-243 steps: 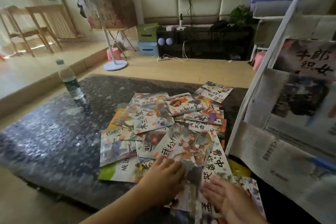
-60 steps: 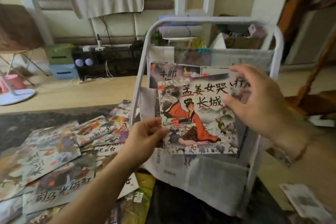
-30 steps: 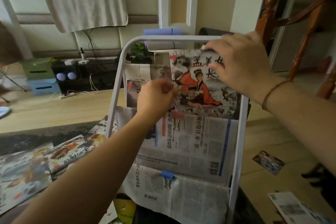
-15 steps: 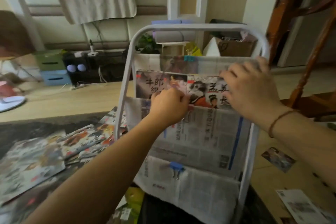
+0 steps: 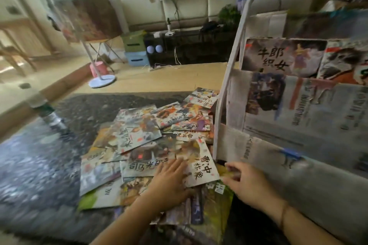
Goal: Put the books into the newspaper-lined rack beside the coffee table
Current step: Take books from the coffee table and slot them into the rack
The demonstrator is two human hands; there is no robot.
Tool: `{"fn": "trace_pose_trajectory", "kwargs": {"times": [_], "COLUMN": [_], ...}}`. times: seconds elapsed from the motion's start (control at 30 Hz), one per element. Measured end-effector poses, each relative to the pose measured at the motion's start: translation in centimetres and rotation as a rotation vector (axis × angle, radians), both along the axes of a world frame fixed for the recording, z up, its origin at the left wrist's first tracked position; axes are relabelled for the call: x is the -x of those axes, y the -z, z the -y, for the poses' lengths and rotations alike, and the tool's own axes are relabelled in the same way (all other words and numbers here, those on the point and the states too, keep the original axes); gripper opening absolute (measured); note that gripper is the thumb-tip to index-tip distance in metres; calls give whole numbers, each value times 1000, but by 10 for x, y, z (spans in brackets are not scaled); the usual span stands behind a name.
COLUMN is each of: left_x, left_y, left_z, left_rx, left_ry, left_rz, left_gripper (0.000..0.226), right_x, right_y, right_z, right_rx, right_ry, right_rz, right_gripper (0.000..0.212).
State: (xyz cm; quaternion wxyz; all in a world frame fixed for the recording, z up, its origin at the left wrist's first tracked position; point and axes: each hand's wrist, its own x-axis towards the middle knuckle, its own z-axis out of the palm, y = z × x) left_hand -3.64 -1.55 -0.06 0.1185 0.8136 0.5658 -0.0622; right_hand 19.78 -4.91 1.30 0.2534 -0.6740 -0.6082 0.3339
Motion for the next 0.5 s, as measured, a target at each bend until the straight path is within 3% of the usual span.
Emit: {"fn": "trace_pose_trajectory", "kwargs": {"times": [0.07, 0.2, 0.3, 0.4, 0.5], "left_x": [10, 10, 10, 12, 14], "left_y": [15, 29, 33, 23, 13], "left_z": [13, 21, 24, 32, 31], "left_rx": [15, -87, -98, -91, -149], "left_ry": [10, -32, -33, -20, -64], "left_rz": [-50, -33, -15, 33, 147], "left_gripper": [82, 72, 79, 108, 91], "right_x": [21, 43, 52, 52, 35], "right_y": [21, 30, 28, 23, 6], "right_z": [-9, -14, -16, -8, 10], "right_rx": [88, 98, 132, 170, 180], "right_ry": [54, 159, 208, 176, 170], "right_rz": [-87, -220, -271, -312, -370], "right_gripper": [46, 11, 7, 5, 12]}}
